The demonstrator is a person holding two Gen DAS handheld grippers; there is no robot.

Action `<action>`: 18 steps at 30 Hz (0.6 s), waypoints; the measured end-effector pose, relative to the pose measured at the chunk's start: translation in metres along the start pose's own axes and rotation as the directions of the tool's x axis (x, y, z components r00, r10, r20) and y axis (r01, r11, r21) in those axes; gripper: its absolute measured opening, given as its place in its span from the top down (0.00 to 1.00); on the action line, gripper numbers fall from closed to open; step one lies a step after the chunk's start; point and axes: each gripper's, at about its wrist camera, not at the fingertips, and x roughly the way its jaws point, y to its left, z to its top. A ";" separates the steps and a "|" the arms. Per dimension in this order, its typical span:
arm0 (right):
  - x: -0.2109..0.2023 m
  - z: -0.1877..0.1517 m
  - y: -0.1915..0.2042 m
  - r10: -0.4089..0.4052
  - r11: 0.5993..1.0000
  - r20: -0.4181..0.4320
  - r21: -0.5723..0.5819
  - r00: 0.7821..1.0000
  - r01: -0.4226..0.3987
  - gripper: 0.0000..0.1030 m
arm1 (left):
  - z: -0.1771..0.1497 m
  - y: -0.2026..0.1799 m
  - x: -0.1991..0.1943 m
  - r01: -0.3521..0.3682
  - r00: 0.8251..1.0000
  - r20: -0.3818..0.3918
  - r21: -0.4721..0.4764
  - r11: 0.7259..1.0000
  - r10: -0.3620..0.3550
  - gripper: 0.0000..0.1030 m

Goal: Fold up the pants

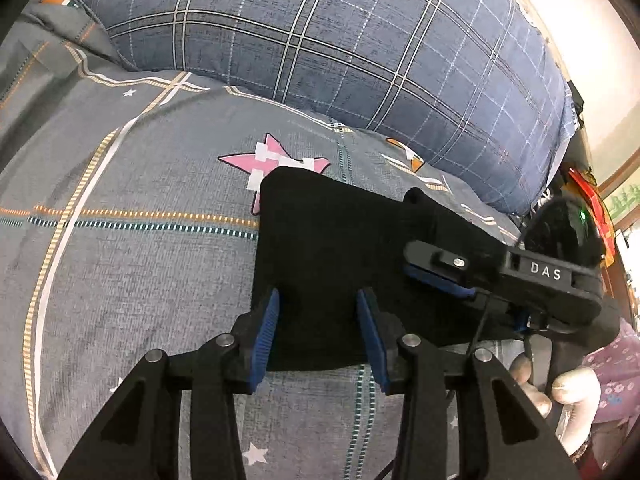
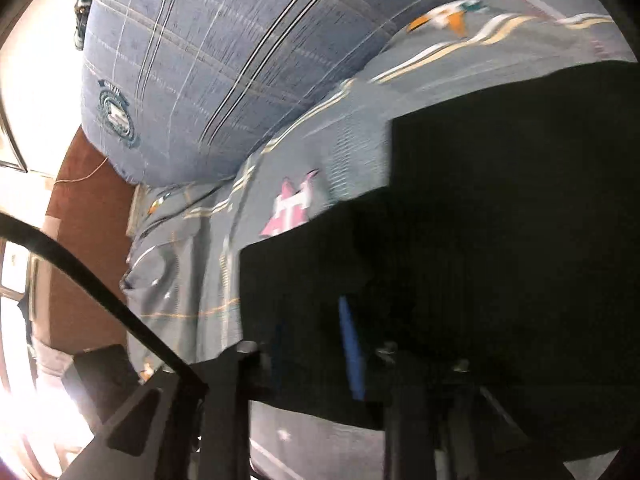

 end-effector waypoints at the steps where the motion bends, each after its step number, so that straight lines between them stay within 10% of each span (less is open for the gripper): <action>1: -0.007 -0.001 -0.009 0.000 1.000 0.031 0.017 1.000 -0.001 0.88 | -0.001 -0.001 0.001 -0.001 1.000 0.003 0.004 1.000 0.001 0.62; 9: -0.025 -0.009 -0.032 0.042 0.995 0.107 0.080 0.993 -0.050 1.00 | -0.001 -0.017 -0.001 -0.097 0.995 -0.014 0.069 0.993 0.099 0.61; 13: -0.061 -0.024 -0.010 0.006 1.000 0.186 0.015 0.983 -0.009 0.58 | -0.011 -0.014 -0.039 -0.064 0.998 -0.007 0.013 0.998 0.064 0.61; 18: -0.107 -0.066 0.000 -0.001 1.000 0.272 -0.017 0.962 0.006 0.57 | -0.046 -0.021 -0.102 -0.104 0.991 0.089 -0.003 0.995 0.104 0.54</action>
